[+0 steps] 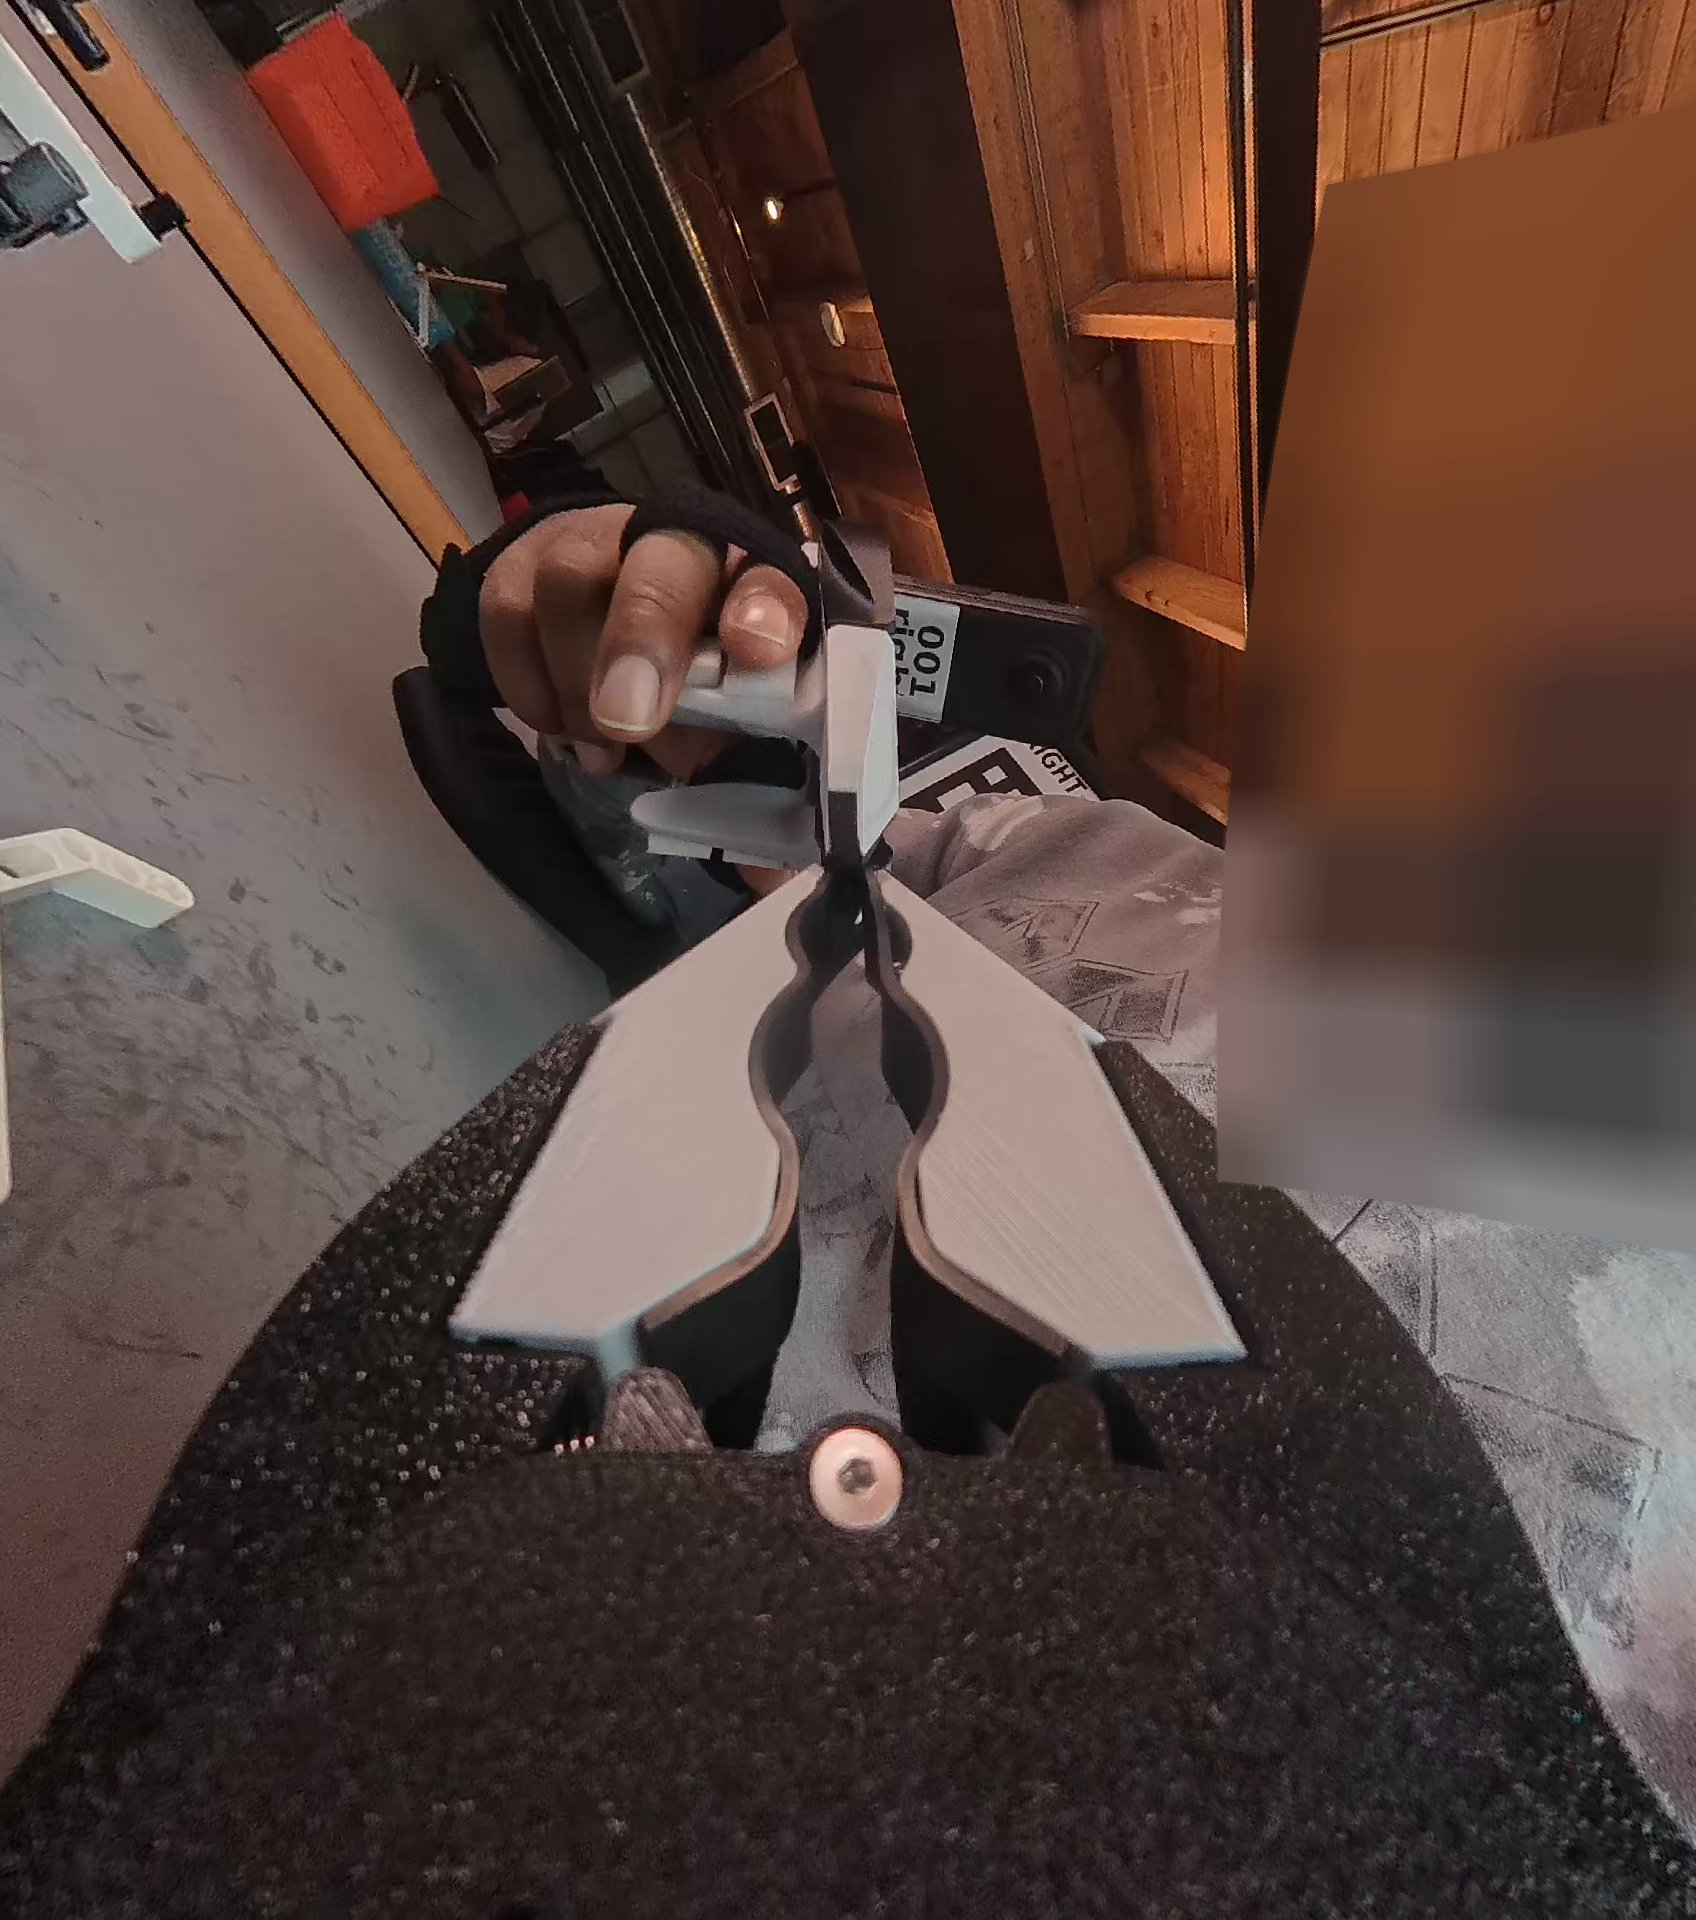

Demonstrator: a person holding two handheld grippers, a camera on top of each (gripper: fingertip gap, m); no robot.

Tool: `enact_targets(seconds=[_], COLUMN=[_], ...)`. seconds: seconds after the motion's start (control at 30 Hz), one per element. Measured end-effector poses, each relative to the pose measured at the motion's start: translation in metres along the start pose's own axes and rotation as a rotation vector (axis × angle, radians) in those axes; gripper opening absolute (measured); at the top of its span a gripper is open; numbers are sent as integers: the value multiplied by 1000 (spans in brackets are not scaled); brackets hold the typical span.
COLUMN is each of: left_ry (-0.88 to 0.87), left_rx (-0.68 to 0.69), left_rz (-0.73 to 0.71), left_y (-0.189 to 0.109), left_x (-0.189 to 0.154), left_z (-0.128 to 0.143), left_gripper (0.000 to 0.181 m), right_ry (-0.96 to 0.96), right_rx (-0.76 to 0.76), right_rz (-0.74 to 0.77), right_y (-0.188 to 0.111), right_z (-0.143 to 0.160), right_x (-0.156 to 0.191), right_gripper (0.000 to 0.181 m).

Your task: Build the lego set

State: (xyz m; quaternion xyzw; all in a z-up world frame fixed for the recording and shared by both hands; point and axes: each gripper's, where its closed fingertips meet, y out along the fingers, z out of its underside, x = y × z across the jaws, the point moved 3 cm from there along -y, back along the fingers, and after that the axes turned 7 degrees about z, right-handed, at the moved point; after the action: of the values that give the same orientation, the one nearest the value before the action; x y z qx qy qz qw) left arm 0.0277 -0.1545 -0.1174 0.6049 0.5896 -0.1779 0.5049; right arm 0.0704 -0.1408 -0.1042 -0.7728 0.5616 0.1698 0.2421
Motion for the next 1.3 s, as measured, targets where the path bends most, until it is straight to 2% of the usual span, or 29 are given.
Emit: enact_targets(seconds=[0.3,0.47,0.53,0.6,0.67,0.7,0.73,0.83,0.97,1.1,1.3], left_ry=[2,17,133,314,484,531,545,525,589,654,644], left_rx=[-1,-12,-1,72,262,376,472,613,737,739,705], left_rz=[0,-41,-150,-394,-727,-847,-901,-895,-997,-1062,-1082], left_y=[1,-2,-10,-26,-46,-54,-55,-45,-49,-49,-50], left_x=[-1,2,1,7,27,38,47,68,87,88,87], left_z=[0,-3,-13,-26,-32,-32,-29,-20,-13,-12,-11], left_gripper=[3,10,12,18,20,25,27,26,23,8,6], right_ry=[7,41,83,153,207,224,240,225,219,231,246], right_rx=[-2,26,66,181,327,393,453,583,737,835,911], right_rz=[-4,-11,0,-19,-69,-109,-147,-264,-393,-433,-455], right_y=[-1,0,-3,-12,-20,-21,-20,-9,-1,6,11], right_z=[-1,3,9,28,51,61,69,84,100,107,106], right_x=[0,-3,-11,-25,-34,-35,-35,-29,-21,-18,-14], right_gripper=[6,4,4,4,4,5,5,5,5,5,5])
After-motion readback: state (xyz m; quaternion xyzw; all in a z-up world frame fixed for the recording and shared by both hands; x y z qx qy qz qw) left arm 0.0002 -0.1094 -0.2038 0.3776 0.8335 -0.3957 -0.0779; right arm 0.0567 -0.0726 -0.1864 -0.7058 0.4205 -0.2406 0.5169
